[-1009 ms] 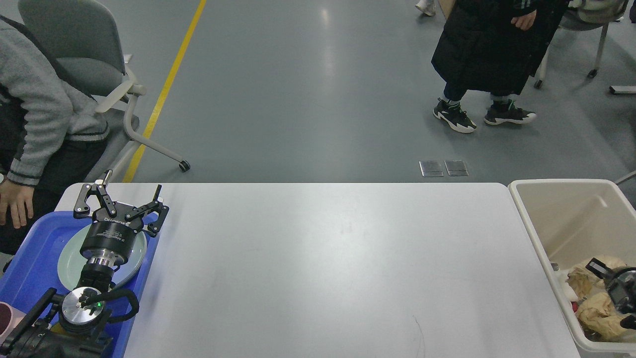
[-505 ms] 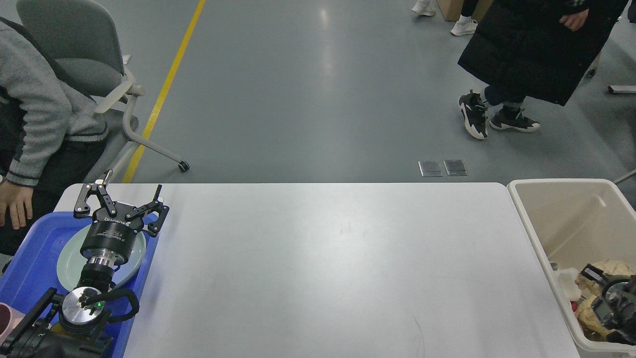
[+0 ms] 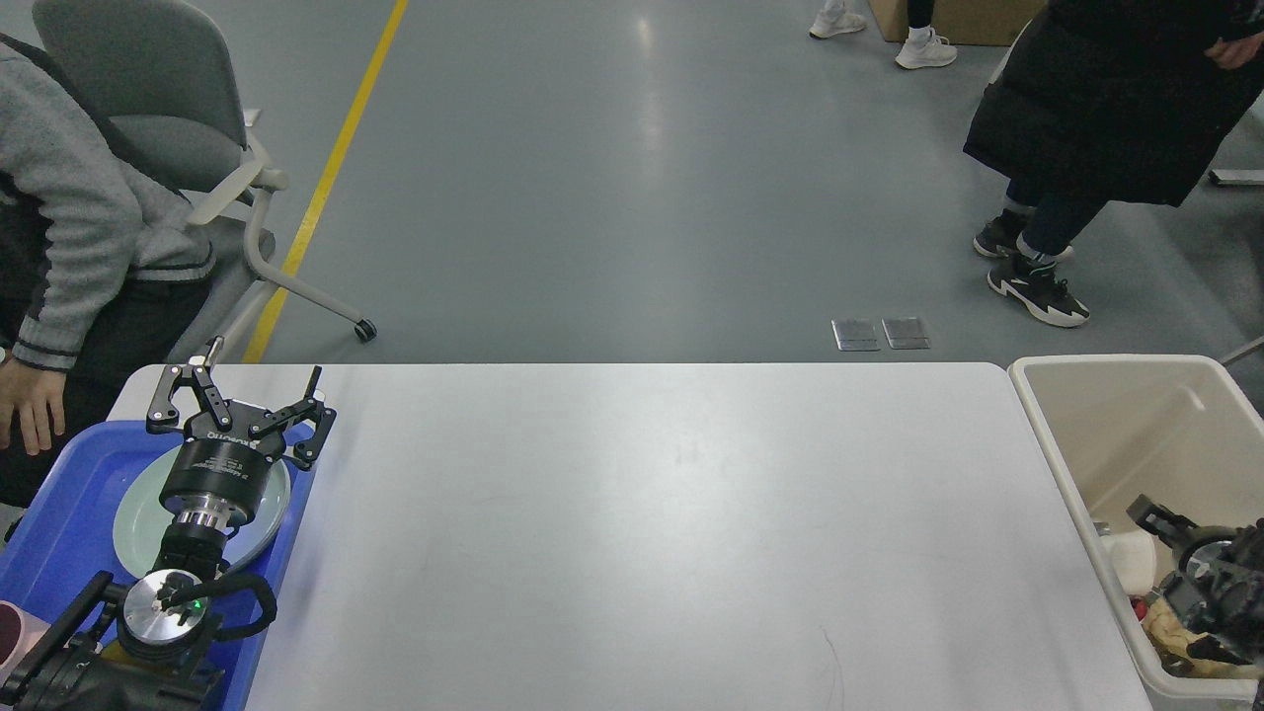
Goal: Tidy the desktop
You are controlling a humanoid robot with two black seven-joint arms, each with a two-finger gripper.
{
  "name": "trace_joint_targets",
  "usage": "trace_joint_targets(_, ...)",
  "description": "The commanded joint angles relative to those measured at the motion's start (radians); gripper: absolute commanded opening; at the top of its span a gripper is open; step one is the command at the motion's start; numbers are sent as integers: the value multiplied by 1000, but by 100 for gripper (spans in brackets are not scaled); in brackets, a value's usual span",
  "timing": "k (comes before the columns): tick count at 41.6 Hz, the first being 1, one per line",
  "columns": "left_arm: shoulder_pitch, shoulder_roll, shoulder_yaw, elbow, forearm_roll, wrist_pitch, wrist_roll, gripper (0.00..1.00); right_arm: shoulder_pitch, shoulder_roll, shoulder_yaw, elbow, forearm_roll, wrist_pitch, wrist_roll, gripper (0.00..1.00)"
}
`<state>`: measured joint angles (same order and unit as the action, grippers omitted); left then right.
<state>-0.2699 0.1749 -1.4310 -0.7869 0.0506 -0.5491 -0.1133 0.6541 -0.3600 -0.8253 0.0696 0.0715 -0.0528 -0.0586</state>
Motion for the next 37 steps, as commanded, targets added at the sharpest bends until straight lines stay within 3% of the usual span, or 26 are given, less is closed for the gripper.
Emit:
trace_joint_targets(1, 0, 0, 0, 0, 0, 0, 1, 96, 100, -43, 38, 29, 1, 51, 36, 100)
trace_joint_targets(13, 0, 0, 0, 0, 0, 0, 1, 96, 294, -152, 263, 121, 2, 84, 51, 100)
trace_joint_targets(25, 0, 0, 0, 0, 0, 0, 1, 96, 361, -292, 909, 324, -6, 84, 43, 100)
trace_joint_targets(37, 1, 0, 0, 0, 0, 0, 1, 96, 266, -283, 1391, 562, -6, 85, 51, 100)
